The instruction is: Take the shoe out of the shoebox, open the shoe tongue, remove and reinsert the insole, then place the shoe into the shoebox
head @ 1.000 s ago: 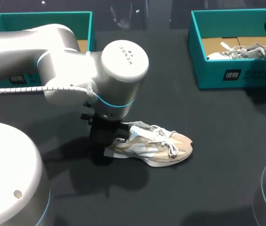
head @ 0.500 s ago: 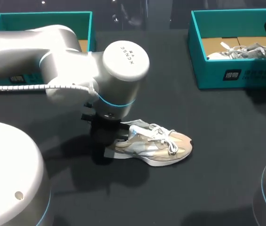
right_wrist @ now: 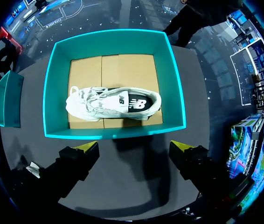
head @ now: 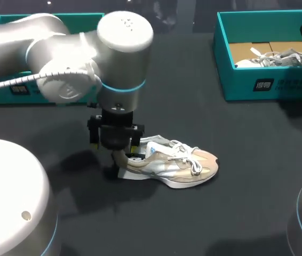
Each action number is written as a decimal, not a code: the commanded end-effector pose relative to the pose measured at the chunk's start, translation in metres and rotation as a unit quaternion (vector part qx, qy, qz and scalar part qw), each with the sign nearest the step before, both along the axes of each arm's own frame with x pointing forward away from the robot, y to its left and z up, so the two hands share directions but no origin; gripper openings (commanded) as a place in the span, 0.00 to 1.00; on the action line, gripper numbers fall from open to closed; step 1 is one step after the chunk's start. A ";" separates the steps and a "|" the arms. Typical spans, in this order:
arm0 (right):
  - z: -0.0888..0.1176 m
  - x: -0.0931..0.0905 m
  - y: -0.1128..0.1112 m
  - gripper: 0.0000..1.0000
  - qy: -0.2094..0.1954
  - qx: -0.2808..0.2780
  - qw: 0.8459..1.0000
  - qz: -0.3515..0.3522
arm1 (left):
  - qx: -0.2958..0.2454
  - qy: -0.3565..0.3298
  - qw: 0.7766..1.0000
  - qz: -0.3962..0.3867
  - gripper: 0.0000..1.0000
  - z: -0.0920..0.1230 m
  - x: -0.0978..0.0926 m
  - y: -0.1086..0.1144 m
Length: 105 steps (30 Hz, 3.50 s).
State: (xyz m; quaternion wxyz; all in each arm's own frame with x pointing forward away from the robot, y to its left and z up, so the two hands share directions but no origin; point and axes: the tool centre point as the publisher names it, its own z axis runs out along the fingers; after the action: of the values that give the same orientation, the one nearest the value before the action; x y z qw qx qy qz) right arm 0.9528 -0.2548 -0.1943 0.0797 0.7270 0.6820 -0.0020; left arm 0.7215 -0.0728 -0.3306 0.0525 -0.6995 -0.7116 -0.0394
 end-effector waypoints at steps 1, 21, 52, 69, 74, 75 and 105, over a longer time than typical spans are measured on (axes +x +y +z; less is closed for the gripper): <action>0.000 -0.001 0.000 1.00 0.000 0.000 1.000 0.000 | -0.047 0.043 0.998 0.029 1.00 0.042 0.004 0.032; 0.000 -0.001 0.000 1.00 0.000 0.000 1.000 0.000 | -0.088 0.151 0.962 0.210 1.00 0.077 -0.014 0.077; 0.000 -0.001 0.000 1.00 0.000 0.000 1.000 0.000 | -0.289 0.310 0.712 0.560 1.00 0.064 0.011 0.127; 0.000 -0.001 0.000 1.00 0.000 0.000 1.000 0.000 | -0.380 0.348 0.585 0.627 1.00 0.000 -0.003 0.101; 0.000 -0.001 0.000 1.00 0.000 0.000 1.000 0.000 | -0.403 0.341 0.566 0.634 1.00 -0.004 -0.001 0.103; 0.000 -0.001 0.000 1.00 0.000 0.000 1.000 0.000 | -0.403 0.341 0.566 0.634 1.00 -0.004 -0.001 0.103; 0.000 -0.001 0.000 1.00 0.000 0.000 1.000 0.000 | -0.422 0.346 0.590 0.595 1.00 -0.052 -0.003 0.107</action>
State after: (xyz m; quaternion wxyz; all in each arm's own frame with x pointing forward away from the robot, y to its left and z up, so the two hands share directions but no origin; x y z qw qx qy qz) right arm 0.9528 -0.2547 -0.1943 0.0797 0.7270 0.6820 -0.0020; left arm 0.7177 0.0382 -0.3804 0.0092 -0.0267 -0.8347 0.5500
